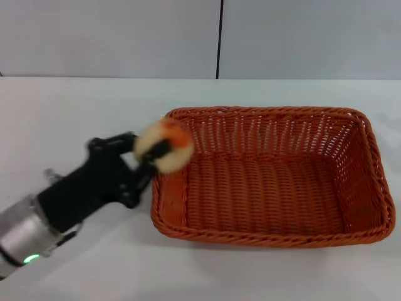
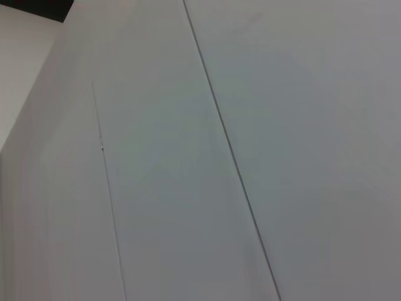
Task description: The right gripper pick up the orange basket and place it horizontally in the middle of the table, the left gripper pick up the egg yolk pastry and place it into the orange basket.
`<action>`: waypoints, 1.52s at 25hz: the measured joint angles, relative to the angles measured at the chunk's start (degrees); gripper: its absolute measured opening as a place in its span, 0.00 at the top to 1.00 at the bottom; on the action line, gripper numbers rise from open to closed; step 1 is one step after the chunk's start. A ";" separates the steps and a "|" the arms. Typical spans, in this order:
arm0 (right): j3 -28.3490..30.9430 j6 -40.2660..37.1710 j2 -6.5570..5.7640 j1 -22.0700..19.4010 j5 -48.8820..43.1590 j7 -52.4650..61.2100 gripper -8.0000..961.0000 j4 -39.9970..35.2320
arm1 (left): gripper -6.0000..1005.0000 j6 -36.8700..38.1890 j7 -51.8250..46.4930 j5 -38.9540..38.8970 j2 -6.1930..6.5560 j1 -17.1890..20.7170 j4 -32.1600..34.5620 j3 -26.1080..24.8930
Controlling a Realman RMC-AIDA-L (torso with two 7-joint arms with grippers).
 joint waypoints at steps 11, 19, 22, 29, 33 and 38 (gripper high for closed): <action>0.00 -0.76 0.00 -0.05 0.03 -1.13 0.48 2.31 | 0.73 -6.42 5.10 0.00 -0.11 -3.29 -6.95 3.70; 0.56 -0.18 -0.19 -0.95 -0.46 -3.25 0.43 2.20 | 0.54 -3.72 4.34 -0.60 0.67 2.12 -4.63 -1.03; 2.22 0.31 -0.12 -1.50 -0.50 -4.38 0.41 2.98 | 0.43 -1.12 3.79 -0.71 0.75 7.72 -0.70 -9.85; 6.91 7.09 -0.10 -2.45 -0.90 -13.42 0.37 9.13 | 0.18 0.66 3.23 -0.70 0.70 17.76 2.91 -29.17; 9.29 9.97 0.03 -2.10 -0.85 -18.90 0.35 12.88 | 0.18 0.60 3.49 -0.70 0.50 21.51 2.96 -36.99; 16.33 11.82 0.03 -0.36 -0.75 -28.41 0.32 21.18 | 0.18 0.92 5.94 -0.69 0.14 24.87 1.38 -44.07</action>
